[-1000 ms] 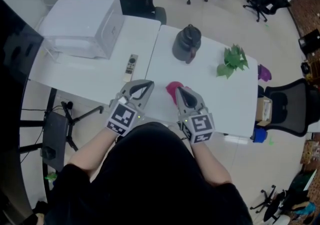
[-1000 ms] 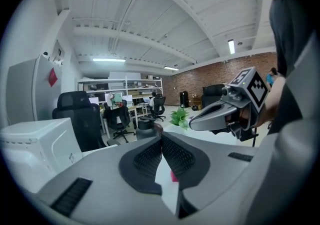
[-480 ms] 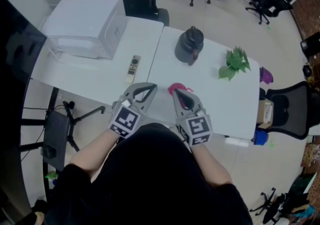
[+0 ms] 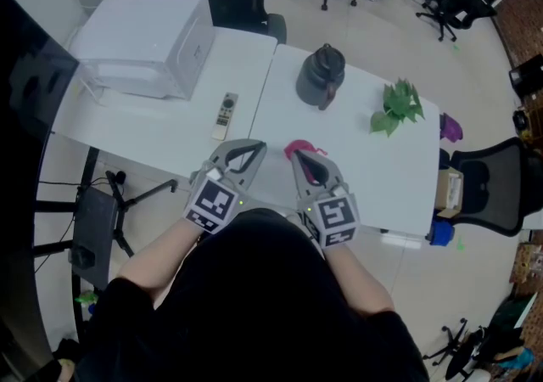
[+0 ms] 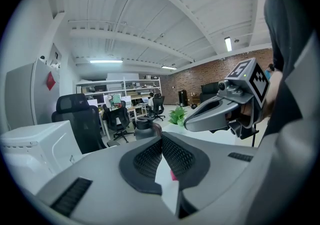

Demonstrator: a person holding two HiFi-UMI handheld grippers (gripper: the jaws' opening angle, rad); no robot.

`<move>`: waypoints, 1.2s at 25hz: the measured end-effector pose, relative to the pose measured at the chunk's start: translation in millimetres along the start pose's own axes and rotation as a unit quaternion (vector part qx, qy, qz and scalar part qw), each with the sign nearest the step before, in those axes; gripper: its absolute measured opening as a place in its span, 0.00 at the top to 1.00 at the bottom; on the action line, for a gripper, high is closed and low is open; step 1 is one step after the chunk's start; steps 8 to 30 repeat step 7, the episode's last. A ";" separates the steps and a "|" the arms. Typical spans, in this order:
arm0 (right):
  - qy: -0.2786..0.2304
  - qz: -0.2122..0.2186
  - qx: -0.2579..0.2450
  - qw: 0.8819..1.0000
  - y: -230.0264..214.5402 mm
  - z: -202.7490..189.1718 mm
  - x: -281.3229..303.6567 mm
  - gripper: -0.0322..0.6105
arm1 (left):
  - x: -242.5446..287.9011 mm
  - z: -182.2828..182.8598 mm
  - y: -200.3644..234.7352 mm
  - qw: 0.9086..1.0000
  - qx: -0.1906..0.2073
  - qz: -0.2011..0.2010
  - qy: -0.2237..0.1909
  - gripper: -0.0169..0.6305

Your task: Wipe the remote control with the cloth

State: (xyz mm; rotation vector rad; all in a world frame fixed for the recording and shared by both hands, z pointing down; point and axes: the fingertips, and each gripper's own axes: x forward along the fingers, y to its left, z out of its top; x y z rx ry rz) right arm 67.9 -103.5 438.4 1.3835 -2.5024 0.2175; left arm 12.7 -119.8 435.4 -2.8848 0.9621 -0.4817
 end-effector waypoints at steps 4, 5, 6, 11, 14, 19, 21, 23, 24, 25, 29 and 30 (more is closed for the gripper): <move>0.000 0.001 0.000 1.000 0.5 -0.2 -0.2 0.94 | -0.2 -0.7 -0.5 1.000 0.002 0.000 0.000 0.97; 0.000 0.001 -0.001 1.000 0.8 -0.2 -0.1 0.94 | -0.3 -1.2 -0.5 1.000 0.004 -0.001 0.001 0.97; 0.000 0.001 -0.003 1.000 1.1 -0.2 0.0 0.94 | -0.7 -1.3 -0.4 1.000 0.003 -0.001 0.001 0.97; 0.000 0.001 -0.004 1.000 1.5 -0.2 0.1 0.94 | -1.3 -1.2 -0.3 1.000 0.001 0.000 0.001 0.97; 0.000 0.001 -0.004 1.000 1.5 -0.2 0.1 0.94 | -1.3 -1.2 -0.3 1.000 0.001 0.000 0.001 0.97; 0.000 0.001 -0.004 1.000 1.5 -0.2 0.1 0.94 | -1.3 -1.2 -0.3 1.000 0.001 0.000 0.001 0.97; 0.000 0.001 -0.004 1.000 1.5 -0.2 0.1 0.94 | -1.3 -1.2 -0.3 1.000 0.001 0.000 0.001 0.97; 0.000 0.001 -0.004 1.000 1.5 -0.2 0.1 0.94 | -1.3 -1.2 -0.3 1.000 0.001 0.000 0.001 0.97; 0.000 0.001 -0.004 1.000 1.5 -0.2 0.1 0.94 | -1.3 -1.2 -0.3 1.000 0.001 0.000 0.001 0.97; 0.000 0.001 -0.004 1.000 1.5 -0.2 0.1 0.94 | -1.3 -1.2 -0.3 1.000 0.001 0.000 0.001 0.97; 0.000 0.001 -0.004 1.000 1.5 -0.2 0.1 0.94 | -1.3 -1.2 -0.3 1.000 0.001 0.000 0.001 0.97; 0.000 0.001 -0.004 1.000 1.5 -0.2 0.1 0.94 | -1.3 -1.2 -0.3 1.000 0.001 0.000 0.001 0.97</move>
